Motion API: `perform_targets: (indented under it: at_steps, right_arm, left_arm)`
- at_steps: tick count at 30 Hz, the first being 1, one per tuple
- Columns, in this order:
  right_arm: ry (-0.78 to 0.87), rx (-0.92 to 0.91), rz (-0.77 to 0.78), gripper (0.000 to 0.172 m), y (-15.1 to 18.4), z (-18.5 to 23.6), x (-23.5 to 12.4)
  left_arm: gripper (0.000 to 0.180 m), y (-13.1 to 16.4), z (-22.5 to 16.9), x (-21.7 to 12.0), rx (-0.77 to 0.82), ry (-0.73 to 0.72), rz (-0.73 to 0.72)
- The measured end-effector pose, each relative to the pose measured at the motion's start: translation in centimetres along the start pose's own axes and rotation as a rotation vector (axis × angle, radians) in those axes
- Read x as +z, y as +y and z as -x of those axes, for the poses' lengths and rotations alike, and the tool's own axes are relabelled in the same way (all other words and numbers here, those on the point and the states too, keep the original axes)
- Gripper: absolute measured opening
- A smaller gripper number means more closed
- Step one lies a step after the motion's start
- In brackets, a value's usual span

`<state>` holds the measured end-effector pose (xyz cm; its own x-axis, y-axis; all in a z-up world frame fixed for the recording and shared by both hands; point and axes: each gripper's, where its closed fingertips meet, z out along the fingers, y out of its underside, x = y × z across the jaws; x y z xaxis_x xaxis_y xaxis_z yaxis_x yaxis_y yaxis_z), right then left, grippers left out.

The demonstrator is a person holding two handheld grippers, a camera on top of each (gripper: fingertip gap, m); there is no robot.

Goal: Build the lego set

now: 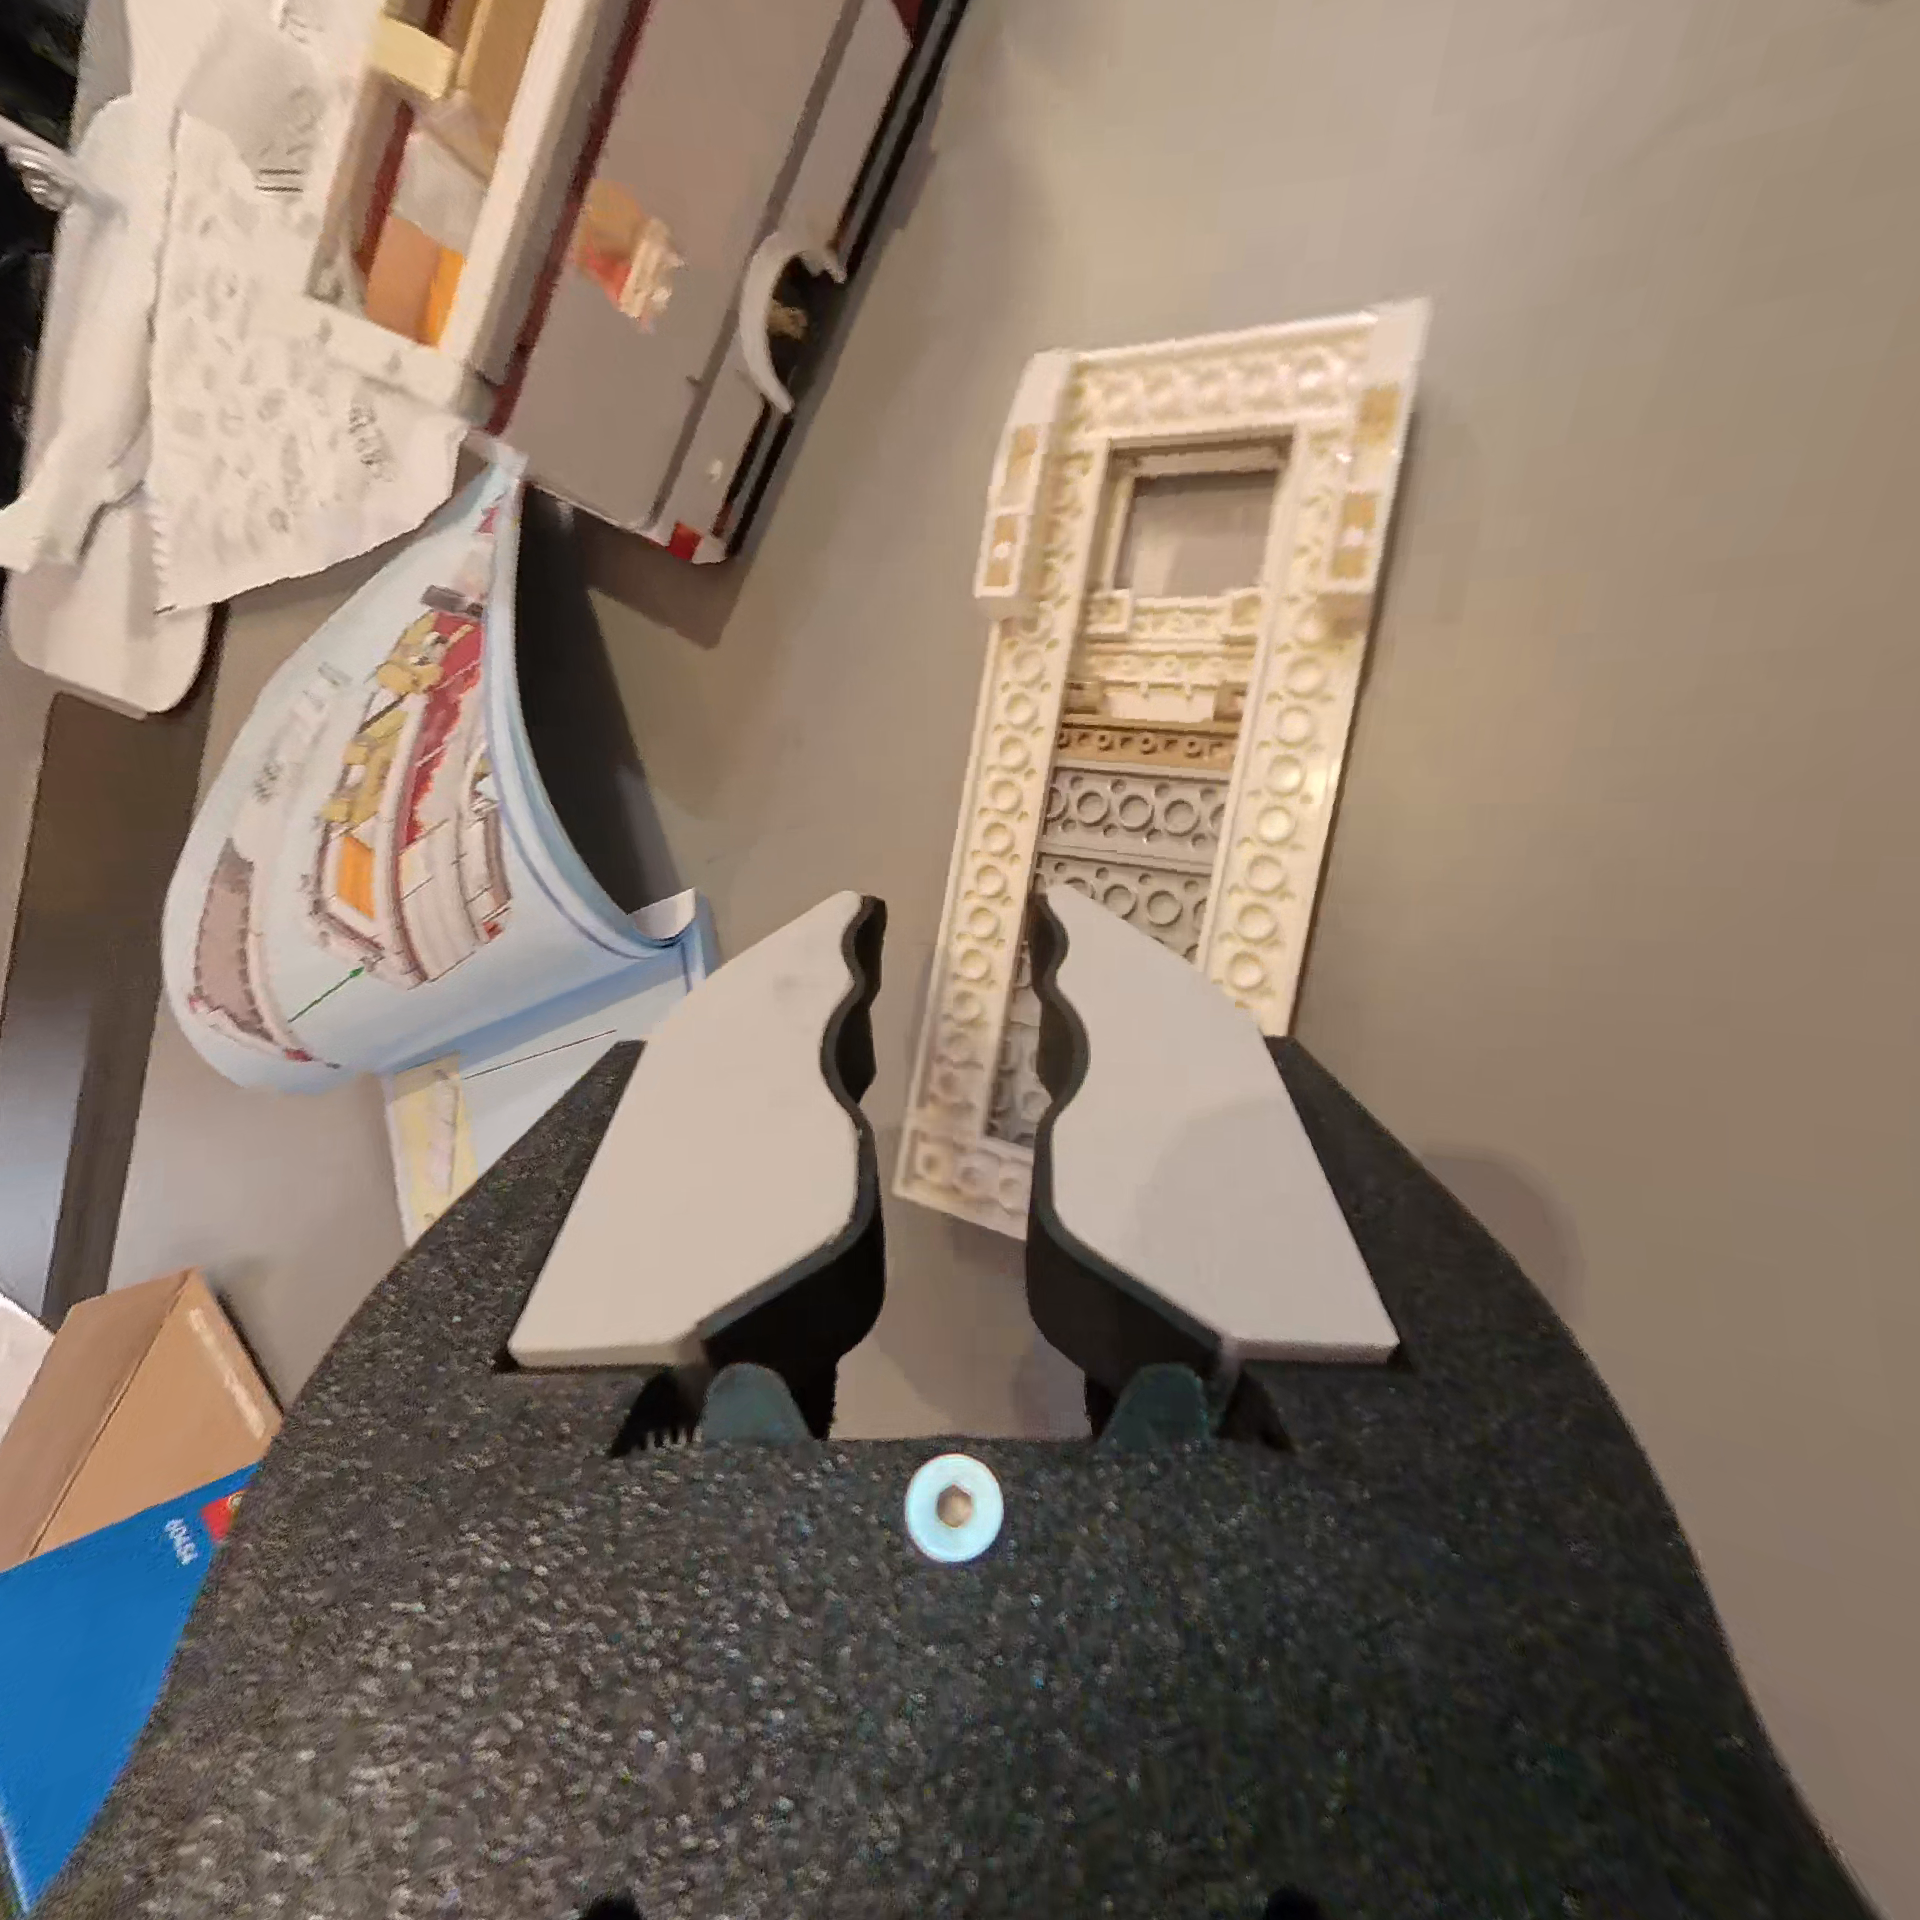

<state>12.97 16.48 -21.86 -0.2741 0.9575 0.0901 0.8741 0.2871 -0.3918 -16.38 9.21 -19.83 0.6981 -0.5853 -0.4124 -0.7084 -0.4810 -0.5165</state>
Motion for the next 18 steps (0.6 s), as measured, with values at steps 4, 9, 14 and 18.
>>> perform_targets:
  at_steps: [4,9,14,18]
  right_arm:
    - [-0.016,0.017,-0.015,0.033,0.0,0.3,0.0]
    - [-0.059,0.022,-0.019,0.024,0.0,0.7,0.1]
    - [-0.079,0.009,-0.007,0.008,-0.2,0.9,0.2]
    - [-0.064,0.004,-0.004,0.008,-0.2,0.8,0.2]
  left_arm:
    - [0.028,-0.9,0.2,-1.2,-0.066,-0.016,-0.091]
    - [0.03,-1.9,-1.7,-2.9,-0.11,0.049,-0.206]
    - [0.032,-2.8,-4.0,-3.3,-0.089,0.122,-0.252]
    - [0.032,-3.5,-5.4,-2.9,-0.082,0.158,-0.268]
